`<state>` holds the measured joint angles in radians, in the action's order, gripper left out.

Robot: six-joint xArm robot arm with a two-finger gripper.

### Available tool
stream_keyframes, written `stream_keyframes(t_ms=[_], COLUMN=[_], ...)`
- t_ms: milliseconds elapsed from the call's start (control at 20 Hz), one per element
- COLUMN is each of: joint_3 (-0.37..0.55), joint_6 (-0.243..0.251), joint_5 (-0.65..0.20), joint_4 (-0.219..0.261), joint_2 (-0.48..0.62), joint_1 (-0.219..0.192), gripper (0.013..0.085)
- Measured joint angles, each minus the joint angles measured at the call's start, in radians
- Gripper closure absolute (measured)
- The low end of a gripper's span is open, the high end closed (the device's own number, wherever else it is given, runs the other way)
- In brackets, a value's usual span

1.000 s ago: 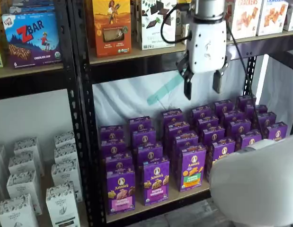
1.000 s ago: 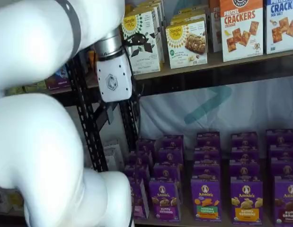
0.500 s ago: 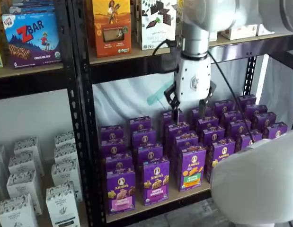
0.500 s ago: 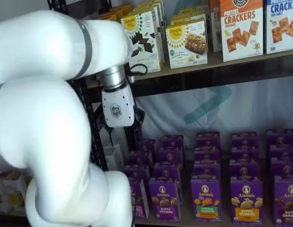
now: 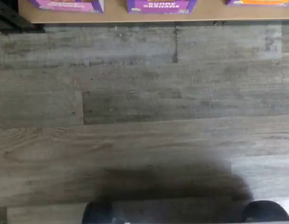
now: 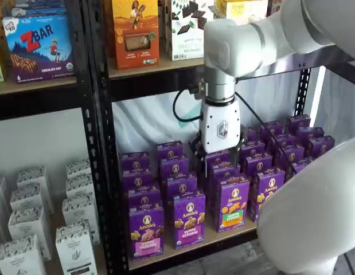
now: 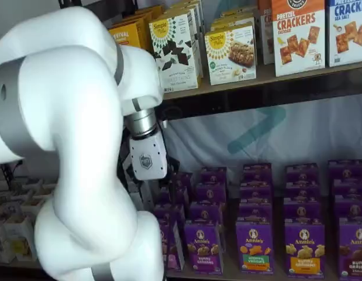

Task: Pick up the purple box with a pink patch in the middle, on the bottom shelf, the first box from the left

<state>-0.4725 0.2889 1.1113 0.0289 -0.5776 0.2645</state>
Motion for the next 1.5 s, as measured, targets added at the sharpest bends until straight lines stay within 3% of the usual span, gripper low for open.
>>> stream_keyframes(t_ms=[250, 500, 800, 1150, 1500], joint_3=[-0.019, 0.008, 0.031, 0.072, 0.089], joint_6=[0.076, 0.081, 0.13, 0.085, 0.113], joint_5=[-0.042, -0.152, -0.254, -0.378, -0.499], joint_4=[0.059, 0.019, 0.02, -0.077, -0.083], joint_2=[0.105, 0.153, 0.208, 0.24, 0.309], joint_1=[0.046, 0.067, 0.112, 0.135, 0.172], gripper=[0.013, 0.013, 0.013, 0.013, 0.013])
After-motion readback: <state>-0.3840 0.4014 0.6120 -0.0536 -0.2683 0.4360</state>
